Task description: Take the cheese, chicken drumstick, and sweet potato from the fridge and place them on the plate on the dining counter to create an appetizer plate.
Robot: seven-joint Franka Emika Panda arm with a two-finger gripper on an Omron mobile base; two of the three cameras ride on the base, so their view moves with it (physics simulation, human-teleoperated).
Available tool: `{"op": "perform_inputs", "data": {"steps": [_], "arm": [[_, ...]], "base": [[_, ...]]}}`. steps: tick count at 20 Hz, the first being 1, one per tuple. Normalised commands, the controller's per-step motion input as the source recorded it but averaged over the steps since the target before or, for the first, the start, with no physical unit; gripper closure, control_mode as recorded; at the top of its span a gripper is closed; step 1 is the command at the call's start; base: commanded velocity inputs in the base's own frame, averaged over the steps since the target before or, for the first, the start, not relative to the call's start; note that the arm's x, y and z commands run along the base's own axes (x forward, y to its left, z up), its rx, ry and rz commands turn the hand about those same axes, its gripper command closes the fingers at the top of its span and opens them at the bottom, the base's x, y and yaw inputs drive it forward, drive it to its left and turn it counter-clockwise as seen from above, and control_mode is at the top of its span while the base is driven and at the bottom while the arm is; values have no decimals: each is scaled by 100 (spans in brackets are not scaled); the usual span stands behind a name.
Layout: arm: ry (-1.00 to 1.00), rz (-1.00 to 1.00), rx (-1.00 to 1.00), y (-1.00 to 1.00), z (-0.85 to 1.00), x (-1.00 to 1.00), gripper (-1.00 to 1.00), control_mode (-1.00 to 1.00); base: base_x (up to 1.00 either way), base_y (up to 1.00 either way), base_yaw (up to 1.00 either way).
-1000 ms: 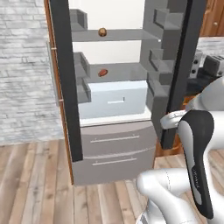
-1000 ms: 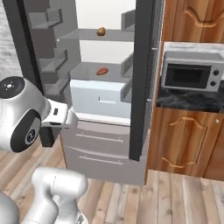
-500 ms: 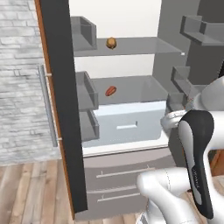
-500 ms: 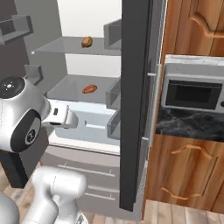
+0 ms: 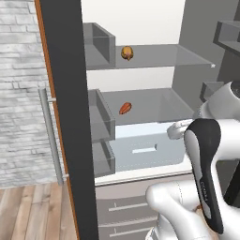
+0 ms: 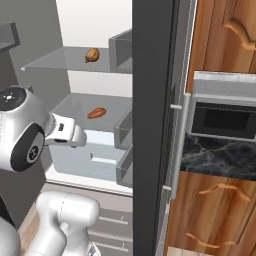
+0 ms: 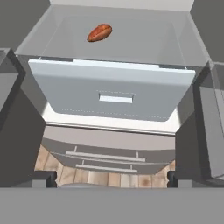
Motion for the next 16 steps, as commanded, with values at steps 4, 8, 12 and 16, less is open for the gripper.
{"op": "perform_inputs", "data": {"steps": [4,8,12,16], "arm": [[0,-3,0,30,-15,37,-100,-100],[2,-3,3,3,-1,76,-100,-100],[1,-2,4,0,-2,94,-100,-100],[0,-7,0,13,-17,61,-100,-100]], "base": [[0,0,0],[0,0,0],[0,0,0],[0,0,0]]}}
